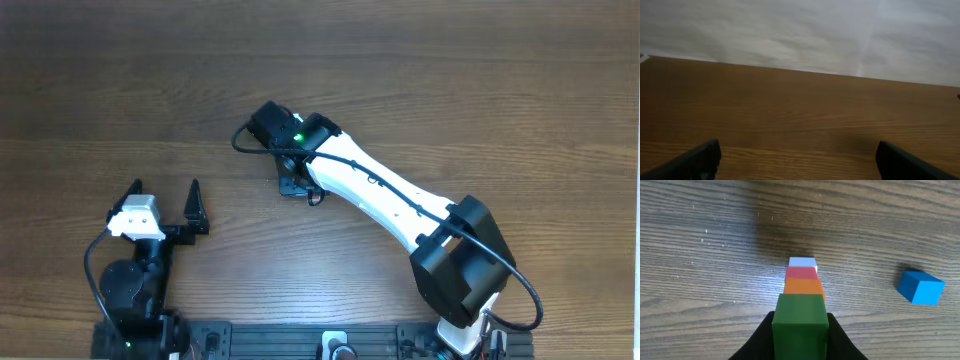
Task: Stack Cubes
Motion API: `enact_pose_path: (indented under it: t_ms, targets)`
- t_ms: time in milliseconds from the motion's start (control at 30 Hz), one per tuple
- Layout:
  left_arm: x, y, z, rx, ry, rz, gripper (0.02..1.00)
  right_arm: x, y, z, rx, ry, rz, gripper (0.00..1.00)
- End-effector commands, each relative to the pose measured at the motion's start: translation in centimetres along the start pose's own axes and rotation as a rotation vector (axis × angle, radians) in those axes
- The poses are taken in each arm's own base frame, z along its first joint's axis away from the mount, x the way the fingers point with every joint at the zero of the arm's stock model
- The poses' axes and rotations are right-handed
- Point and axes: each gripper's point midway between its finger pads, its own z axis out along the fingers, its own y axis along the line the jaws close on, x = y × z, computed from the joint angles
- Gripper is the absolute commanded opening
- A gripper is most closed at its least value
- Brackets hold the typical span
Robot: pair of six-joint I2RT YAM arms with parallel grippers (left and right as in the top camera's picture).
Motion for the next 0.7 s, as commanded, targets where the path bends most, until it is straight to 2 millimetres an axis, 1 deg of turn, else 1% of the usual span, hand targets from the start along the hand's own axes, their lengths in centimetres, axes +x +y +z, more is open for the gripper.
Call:
enact_pose_path:
  t_ms: [33, 133, 200, 267, 300, 333, 367, 400, 433, 600, 633, 700]
  targets:
    - [0.18, -0.03, 0.0, 0.005, 0.002, 0.017, 1.0, -0.75, 0.08, -0.03, -0.007, -0.008, 0.008, 0.064]
    - [0.18, -0.03, 0.0, 0.005, 0.002, 0.017, 1.0, -0.75, 0.08, -0.03, -0.007, -0.008, 0.008, 0.075]
    - [0.18, -0.03, 0.0, 0.005, 0.002, 0.017, 1.0, -0.73, 0.06, -0.01, -0.006, -0.007, 0.007, 0.126]
    - [0.18, -0.03, 0.0, 0.005, 0.002, 0.017, 1.0, -0.7, 0.04, -0.01, -0.005, -0.006, 0.007, 0.24]
    - [0.18, -0.03, 0.0, 0.005, 0.002, 0.017, 1.0, -0.66, 0.0, -0.01, -0.004, -0.004, 0.007, 0.367]
    - [0.18, -0.03, 0.0, 0.005, 0.002, 0.017, 1.0, -0.65, -0.01, 0.0, -0.003, -0.004, 0.007, 0.443]
    - [0.18, -0.03, 0.0, 0.005, 0.002, 0.017, 1.0, -0.64, -0.02, 0.01, -0.003, -0.004, 0.007, 0.485]
    - [0.18, -0.03, 0.0, 0.005, 0.002, 0.017, 1.0, -0.64, -0.02, 0.01, -0.003, -0.004, 0.007, 0.603]
    - [0.18, -0.03, 0.0, 0.005, 0.002, 0.017, 1.0, -0.64, -0.02, 0.01, -0.003, -0.004, 0.007, 0.678]
    - [0.18, -0.03, 0.0, 0.005, 0.002, 0.017, 0.998, -0.65, -0.03, 0.01, -0.003, -0.004, 0.008, 0.963]
    - [0.18, -0.03, 0.0, 0.005, 0.002, 0.017, 1.0, -0.65, -0.03, 0.01, -0.003, -0.004, 0.008, 0.993]
    - [0.17, -0.03, 0.0, 0.005, 0.002, 0.017, 1.0, -0.66, -0.02, 0.01, -0.003, -0.004, 0.011, 0.989]
